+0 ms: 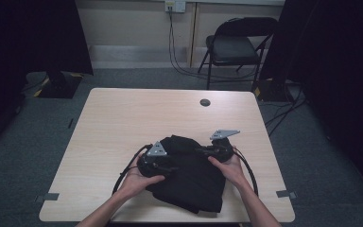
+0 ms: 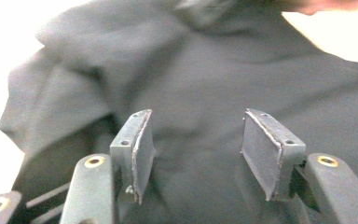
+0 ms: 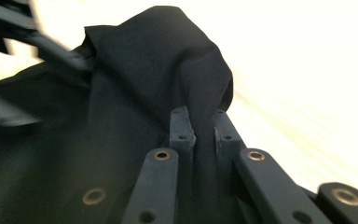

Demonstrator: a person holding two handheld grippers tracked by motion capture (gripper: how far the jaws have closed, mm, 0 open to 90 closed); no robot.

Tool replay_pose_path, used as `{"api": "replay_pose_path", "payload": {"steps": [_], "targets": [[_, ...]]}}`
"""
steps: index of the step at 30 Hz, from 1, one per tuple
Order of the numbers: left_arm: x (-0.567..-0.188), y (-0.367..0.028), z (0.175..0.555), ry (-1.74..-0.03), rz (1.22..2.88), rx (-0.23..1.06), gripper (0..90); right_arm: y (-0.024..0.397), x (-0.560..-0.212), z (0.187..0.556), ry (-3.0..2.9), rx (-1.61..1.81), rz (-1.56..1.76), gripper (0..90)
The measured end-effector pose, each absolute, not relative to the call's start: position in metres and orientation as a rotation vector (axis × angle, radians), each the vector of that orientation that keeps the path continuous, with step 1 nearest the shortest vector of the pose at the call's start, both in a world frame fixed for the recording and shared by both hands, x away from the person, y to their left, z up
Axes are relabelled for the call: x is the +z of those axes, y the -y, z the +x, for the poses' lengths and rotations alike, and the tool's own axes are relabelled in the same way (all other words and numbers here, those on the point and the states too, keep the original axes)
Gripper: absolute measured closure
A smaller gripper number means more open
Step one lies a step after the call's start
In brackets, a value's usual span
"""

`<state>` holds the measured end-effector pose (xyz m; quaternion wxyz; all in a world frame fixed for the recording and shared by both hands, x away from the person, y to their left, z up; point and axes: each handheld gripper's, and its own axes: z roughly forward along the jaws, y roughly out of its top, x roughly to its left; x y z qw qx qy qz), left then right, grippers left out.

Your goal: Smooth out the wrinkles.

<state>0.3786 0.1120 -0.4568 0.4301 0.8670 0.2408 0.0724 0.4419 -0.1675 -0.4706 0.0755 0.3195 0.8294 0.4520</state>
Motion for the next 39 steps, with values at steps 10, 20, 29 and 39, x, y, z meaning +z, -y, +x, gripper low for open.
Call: {"api": "replay_pose_path", "payload": {"steps": [10, 20, 29, 39], "targets": [[-0.463, -0.148, 0.362, -0.579, 2.174, 0.138, 39.7, 0.166, -0.456, 0.451, -2.449, 1.357, 0.938, 81.7], [-0.48, -0.125, 0.373, -0.655, 2.198, 0.208, 41.4, 0.155, -0.427, 0.458, -2.401, 1.381, 0.873, 81.9], [-0.482, -0.117, 0.37, -0.685, 2.197, 0.28, 43.0, 0.143, -0.406, 0.414, -2.44, 1.39, 0.69, 82.0], [-0.485, -0.119, 0.368, -0.735, 2.154, 0.274, 43.1, 0.129, -0.441, 0.352, -2.57, 1.378, 0.649, 81.5]]}}
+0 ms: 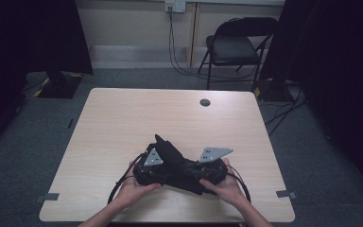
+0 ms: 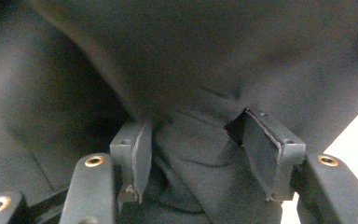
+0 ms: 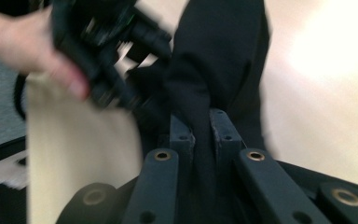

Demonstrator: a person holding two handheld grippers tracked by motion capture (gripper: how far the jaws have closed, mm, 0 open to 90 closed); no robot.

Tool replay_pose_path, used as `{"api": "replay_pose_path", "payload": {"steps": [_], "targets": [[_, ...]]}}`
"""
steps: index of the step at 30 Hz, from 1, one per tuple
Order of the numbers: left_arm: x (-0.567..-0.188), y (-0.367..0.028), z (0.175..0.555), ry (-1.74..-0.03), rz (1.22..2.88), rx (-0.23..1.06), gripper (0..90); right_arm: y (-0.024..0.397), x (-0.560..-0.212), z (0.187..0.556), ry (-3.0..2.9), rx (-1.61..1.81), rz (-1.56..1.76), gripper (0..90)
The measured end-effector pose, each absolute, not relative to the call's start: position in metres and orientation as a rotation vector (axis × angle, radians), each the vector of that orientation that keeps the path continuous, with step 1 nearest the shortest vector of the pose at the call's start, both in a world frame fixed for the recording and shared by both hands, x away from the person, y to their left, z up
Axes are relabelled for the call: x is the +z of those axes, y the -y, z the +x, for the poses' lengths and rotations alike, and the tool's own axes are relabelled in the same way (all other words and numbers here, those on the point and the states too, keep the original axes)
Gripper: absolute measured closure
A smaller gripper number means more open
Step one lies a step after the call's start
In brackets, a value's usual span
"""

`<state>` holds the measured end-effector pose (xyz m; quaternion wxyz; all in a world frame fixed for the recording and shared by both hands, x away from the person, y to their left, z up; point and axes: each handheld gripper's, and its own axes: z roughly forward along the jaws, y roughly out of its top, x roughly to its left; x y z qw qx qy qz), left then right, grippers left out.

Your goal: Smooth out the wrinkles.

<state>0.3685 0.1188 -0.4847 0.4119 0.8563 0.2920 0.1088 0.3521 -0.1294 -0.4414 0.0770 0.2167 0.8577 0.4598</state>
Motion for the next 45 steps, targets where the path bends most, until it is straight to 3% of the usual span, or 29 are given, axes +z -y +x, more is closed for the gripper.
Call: {"api": "replay_pose_path", "payload": {"steps": [6, 11, 17, 21, 24, 29, 36, 45], "targets": [[-0.479, -0.123, 0.366, -0.733, 2.157, 0.24, 42.8, 0.125, -0.476, 0.341, -2.631, 1.262, 0.691, 81.2], [-0.46, -0.141, 0.358, -0.723, 2.093, 0.233, 54.0, 0.129, -0.481, 0.35, -2.572, 1.233, 0.7, 81.5], [-0.431, -0.142, 0.357, -0.648, 1.977, 0.254, 55.6, 0.134, -0.482, 0.371, -2.529, 1.251, 0.775, 80.5], [-0.415, -0.121, 0.366, -0.59, 1.975, 0.267, 52.4, 0.131, -0.477, 0.365, -2.524, 1.241, 0.769, 70.4], [-0.408, -0.111, 0.38, -0.589, 1.946, 0.358, 52.1, 0.131, -0.468, 0.357, -2.516, 1.265, 0.792, 64.6], [-0.437, -0.111, 0.413, -0.703, 2.093, 0.316, 50.6, 0.144, -0.453, 0.338, -2.535, 1.357, 0.825, 65.7], [-0.461, -0.125, 0.406, -0.756, 2.136, 0.28, 50.6, 0.185, -0.429, 0.349, -2.324, 1.385, 1.013, 67.3], [-0.438, -0.124, 0.412, -0.669, 2.101, 0.275, 47.3, 0.177, -0.473, 0.343, -2.411, 1.156, 1.109, 47.8]]}}
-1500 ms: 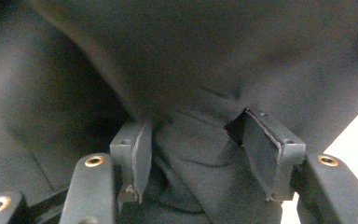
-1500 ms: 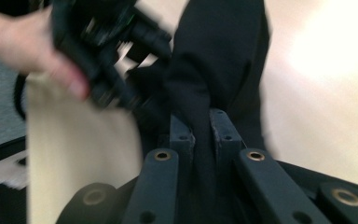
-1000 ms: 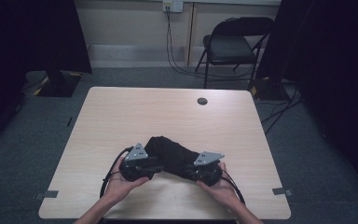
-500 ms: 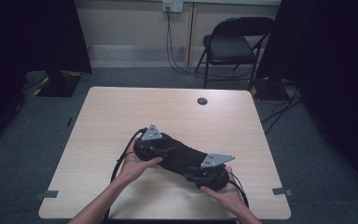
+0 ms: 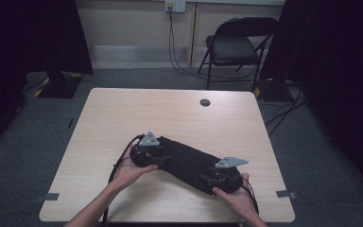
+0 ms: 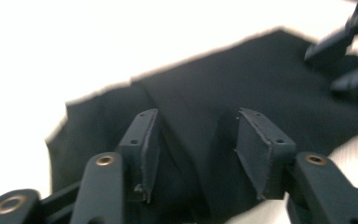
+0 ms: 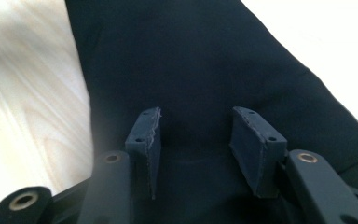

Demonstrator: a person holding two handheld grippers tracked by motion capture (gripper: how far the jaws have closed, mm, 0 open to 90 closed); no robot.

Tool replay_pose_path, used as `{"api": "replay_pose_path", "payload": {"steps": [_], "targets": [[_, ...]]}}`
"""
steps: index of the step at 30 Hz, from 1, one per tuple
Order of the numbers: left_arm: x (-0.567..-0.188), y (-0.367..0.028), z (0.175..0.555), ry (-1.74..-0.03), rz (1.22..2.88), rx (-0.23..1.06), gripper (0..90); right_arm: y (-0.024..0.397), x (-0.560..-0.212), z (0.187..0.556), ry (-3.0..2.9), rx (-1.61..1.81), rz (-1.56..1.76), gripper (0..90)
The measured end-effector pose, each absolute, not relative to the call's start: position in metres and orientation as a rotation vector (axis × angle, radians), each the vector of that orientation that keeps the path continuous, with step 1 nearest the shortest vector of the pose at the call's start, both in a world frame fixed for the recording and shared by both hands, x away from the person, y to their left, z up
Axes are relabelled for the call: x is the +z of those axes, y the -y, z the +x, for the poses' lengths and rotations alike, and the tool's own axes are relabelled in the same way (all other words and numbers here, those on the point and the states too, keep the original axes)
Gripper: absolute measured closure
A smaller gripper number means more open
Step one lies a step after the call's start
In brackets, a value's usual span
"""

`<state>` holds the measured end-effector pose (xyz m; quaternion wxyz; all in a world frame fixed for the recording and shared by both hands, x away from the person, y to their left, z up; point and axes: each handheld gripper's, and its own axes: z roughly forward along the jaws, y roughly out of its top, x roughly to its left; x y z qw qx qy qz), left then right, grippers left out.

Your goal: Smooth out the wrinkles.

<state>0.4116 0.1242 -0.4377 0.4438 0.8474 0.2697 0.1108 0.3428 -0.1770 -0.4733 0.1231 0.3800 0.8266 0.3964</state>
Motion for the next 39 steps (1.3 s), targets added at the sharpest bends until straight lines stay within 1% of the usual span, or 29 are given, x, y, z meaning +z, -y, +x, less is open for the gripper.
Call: {"api": "replay_pose_path", "payload": {"steps": [2, 4, 7, 9, 12, 15, 17, 22, 26, 29, 32, 34, 36, 39], "targets": [[-0.439, -0.12, 0.421, -0.678, 2.124, 0.284, 44.3, 0.174, -0.474, 0.342, -2.412, 1.154, 1.119, 42.3], [-0.453, -0.119, 0.43, -0.704, 2.207, 0.201, 41.0, 0.172, -0.476, 0.34, -2.402, 1.14, 1.109, 41.9], [-0.466, -0.126, 0.426, -0.747, 2.135, 0.149, 41.8, 0.173, -0.477, 0.339, -2.395, 1.134, 1.116, 42.0], [-0.471, -0.128, 0.419, -0.741, 2.128, 0.155, 42.9, 0.174, -0.48, 0.341, -2.4, 1.135, 1.113, 41.9], [-0.474, -0.133, 0.414, -0.771, 2.105, 0.151, 43.9, 0.17, -0.482, 0.351, -2.388, 1.12, 1.097, 39.6], [-0.472, -0.135, 0.408, -0.787, 2.114, 0.202, 44.2, 0.166, -0.485, 0.363, -2.379, 1.131, 1.074, 37.8], [-0.472, -0.138, 0.404, -0.809, 2.111, 0.208, 44.2, 0.162, -0.486, 0.372, -2.379, 1.142, 1.057, 36.9], [-0.476, -0.156, 0.408, -0.865, 2.076, 0.223, 44.1, 0.149, -0.493, 0.391, -2.371, 1.201, 1.0, 36.9], [-0.477, -0.162, 0.409, -0.896, 2.049, 0.21, 44.1, 0.142, -0.494, 0.397, -2.376, 1.202, 0.968, 36.7], [-0.472, -0.163, 0.405, -0.878, 2.053, 0.225, 43.9, 0.148, -0.492, 0.397, -2.377, 1.254, 0.966, 36.0], [-0.465, -0.169, 0.398, -0.854, 2.055, 0.22, 39.8, 0.152, -0.481, 0.395, -2.386, 1.278, 0.976, 30.9], [-0.462, -0.177, 0.391, -0.848, 2.046, 0.228, 37.8, 0.158, -0.473, 0.393, -2.363, 1.313, 1.002, 29.2], [-0.456, -0.186, 0.384, -0.852, 2.028, 0.268, 35.6, 0.167, -0.467, 0.392, -2.343, 1.316, 1.028, 27.8], [-0.45, -0.203, 0.38, -0.88, 1.997, 0.27, 33.8, 0.183, -0.459, 0.389, -2.297, 1.324, 1.065, 27.1]]}}
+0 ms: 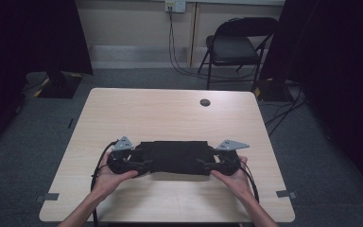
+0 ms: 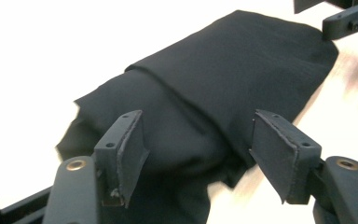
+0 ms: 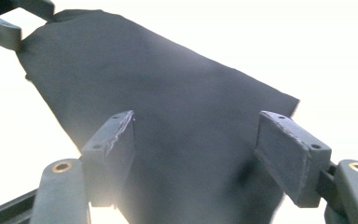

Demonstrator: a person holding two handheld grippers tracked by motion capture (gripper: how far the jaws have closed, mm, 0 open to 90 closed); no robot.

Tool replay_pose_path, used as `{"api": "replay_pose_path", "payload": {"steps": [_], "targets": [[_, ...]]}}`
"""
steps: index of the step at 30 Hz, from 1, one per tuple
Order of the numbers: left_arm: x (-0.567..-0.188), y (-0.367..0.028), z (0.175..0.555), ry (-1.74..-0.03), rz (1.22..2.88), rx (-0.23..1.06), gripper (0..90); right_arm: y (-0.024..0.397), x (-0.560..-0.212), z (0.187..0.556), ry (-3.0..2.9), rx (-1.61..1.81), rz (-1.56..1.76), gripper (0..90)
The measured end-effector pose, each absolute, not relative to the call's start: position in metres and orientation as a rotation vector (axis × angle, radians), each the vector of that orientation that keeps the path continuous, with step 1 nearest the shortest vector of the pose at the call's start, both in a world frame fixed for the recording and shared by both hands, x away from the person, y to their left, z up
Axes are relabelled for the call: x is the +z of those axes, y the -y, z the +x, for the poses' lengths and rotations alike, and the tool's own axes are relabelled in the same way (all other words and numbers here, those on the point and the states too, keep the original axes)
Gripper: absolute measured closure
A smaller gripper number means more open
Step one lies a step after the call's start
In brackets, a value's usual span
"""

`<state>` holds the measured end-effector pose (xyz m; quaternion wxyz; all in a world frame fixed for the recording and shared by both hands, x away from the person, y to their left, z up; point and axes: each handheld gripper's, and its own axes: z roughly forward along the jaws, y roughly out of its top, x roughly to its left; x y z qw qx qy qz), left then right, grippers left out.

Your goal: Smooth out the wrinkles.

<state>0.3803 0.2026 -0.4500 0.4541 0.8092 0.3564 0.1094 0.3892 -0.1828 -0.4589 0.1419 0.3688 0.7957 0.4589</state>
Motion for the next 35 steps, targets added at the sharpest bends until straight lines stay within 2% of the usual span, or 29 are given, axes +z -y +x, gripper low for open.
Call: {"api": "replay_pose_path", "payload": {"steps": [7, 12, 14, 16, 19, 21, 28, 35], "targets": [[-0.456, -0.25, 0.377, -1.043, 2.032, 0.4, 35.3, 0.227, -0.447, 0.374, -2.183, 1.278, 1.173, 26.1], [-0.47, -0.277, 0.378, -1.145, 2.089, 0.435, 35.0, 0.261, -0.463, 0.369, -2.149, 1.174, 1.299, 23.9], [-0.478, -0.284, 0.377, -1.189, 2.119, 0.497, 33.9, 0.274, -0.472, 0.371, -2.14, 1.114, 1.34, 23.3], [-0.485, -0.291, 0.38, -1.224, 2.148, 0.479, 33.2, 0.282, -0.479, 0.373, -2.157, 1.069, 1.39, 21.6], [-0.491, -0.297, 0.381, -1.252, 2.147, 0.473, 32.5, 0.284, -0.488, 0.373, -2.192, 1.006, 1.388, 20.0], [-0.494, -0.3, 0.38, -1.266, 2.123, 0.484, 27.7, 0.283, -0.494, 0.373, -2.204, 0.95, 1.398, 19.0], [-0.506, -0.302, 0.375, -1.219, 2.019, 0.538, 19.9, 0.28, -0.505, 0.372, -2.119, 0.922, 1.372, 14.0], [-0.506, -0.302, 0.376, -1.23, 2.015, 0.543, 19.3, 0.28, -0.505, 0.372, -2.106, 0.921, 1.387, 14.0]]}}
